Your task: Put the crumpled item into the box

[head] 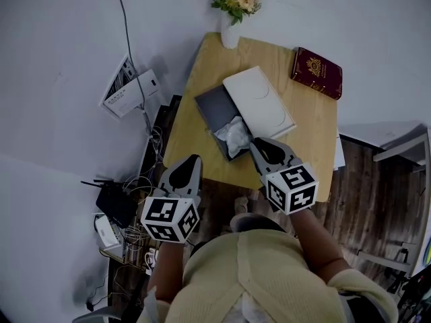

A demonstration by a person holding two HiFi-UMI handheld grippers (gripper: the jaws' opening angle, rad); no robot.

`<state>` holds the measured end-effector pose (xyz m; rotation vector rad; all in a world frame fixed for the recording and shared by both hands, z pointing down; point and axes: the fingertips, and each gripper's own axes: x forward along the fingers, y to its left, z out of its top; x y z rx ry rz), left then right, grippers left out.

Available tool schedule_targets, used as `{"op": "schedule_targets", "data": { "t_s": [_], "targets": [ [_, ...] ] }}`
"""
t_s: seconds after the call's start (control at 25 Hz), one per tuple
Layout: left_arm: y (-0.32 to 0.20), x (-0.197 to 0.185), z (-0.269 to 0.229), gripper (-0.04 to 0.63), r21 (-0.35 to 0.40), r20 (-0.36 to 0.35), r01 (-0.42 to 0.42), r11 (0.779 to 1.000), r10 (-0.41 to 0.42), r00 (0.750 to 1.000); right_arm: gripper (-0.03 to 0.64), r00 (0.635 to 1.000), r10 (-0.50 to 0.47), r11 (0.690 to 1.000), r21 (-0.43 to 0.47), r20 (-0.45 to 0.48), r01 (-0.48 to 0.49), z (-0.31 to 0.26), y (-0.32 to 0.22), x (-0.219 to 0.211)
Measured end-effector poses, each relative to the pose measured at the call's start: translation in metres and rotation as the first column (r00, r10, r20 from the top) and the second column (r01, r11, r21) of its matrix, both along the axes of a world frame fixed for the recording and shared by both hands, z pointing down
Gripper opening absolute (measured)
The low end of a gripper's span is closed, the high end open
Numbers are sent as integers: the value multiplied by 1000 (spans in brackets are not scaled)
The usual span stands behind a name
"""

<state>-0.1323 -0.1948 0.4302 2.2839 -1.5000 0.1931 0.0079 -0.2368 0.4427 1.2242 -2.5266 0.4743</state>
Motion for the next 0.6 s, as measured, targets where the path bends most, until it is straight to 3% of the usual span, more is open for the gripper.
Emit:
{"op": "schedule_targets", "data": {
  "t_s": [0.6],
  "targets": [
    [15,13,10,34,-24,-16,-51,998,51,999,44,997,71,997,-17,-25,-72,7,26,22]
  ]
}}
